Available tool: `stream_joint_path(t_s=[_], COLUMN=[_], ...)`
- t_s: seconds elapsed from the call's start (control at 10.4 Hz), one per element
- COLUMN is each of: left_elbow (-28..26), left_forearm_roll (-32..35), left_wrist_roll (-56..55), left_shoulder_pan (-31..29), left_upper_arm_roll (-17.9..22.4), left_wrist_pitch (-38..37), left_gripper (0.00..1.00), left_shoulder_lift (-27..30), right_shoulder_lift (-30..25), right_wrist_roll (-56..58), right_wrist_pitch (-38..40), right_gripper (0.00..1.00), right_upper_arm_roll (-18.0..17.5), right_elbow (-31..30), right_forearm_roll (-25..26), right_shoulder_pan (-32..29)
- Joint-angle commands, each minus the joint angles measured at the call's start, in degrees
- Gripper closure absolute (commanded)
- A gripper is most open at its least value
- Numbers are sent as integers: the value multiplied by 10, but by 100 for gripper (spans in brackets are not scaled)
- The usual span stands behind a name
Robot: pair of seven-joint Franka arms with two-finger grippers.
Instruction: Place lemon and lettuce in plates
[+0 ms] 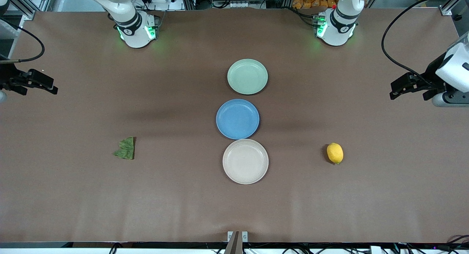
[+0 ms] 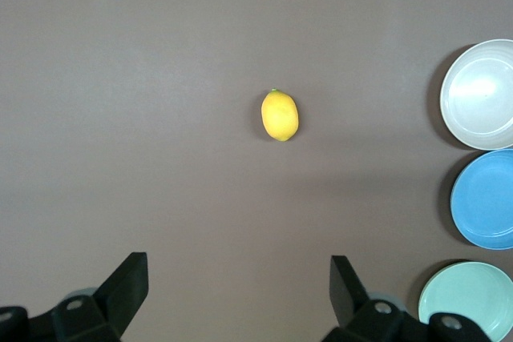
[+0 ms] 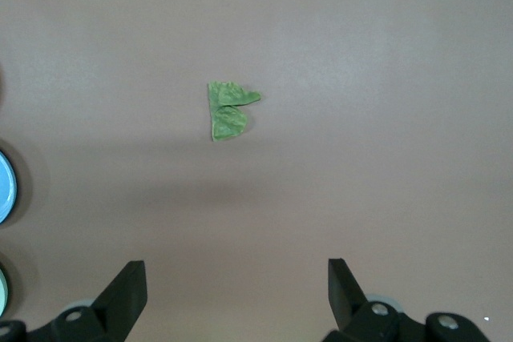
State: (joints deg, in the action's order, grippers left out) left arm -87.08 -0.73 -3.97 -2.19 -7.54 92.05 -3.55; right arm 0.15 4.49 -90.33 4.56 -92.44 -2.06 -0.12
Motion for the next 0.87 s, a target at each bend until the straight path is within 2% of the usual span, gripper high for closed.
stream_joint_path(t_s=[0.0,0.77], left_elbow=[2,2], left_forearm_roll=[0,11], left_wrist_roll=[14,14], left_shoulder_pan=[-4,-4], left_upper_arm_roll=[-2,-1], left_wrist_pitch=[-2,-2], left_gripper=[0,0], left_shoulder_lift=[0,-8], right_shoulder_lift=[-3,26], right_wrist_roll=[-9,-10], right_wrist_pitch=[7,-14], right_gripper=[0,0], right_upper_arm_roll=[-1,-1], right_elbow=[0,-6], right_forearm_roll=[0,0], right_shoulder_pan=[-1,0])
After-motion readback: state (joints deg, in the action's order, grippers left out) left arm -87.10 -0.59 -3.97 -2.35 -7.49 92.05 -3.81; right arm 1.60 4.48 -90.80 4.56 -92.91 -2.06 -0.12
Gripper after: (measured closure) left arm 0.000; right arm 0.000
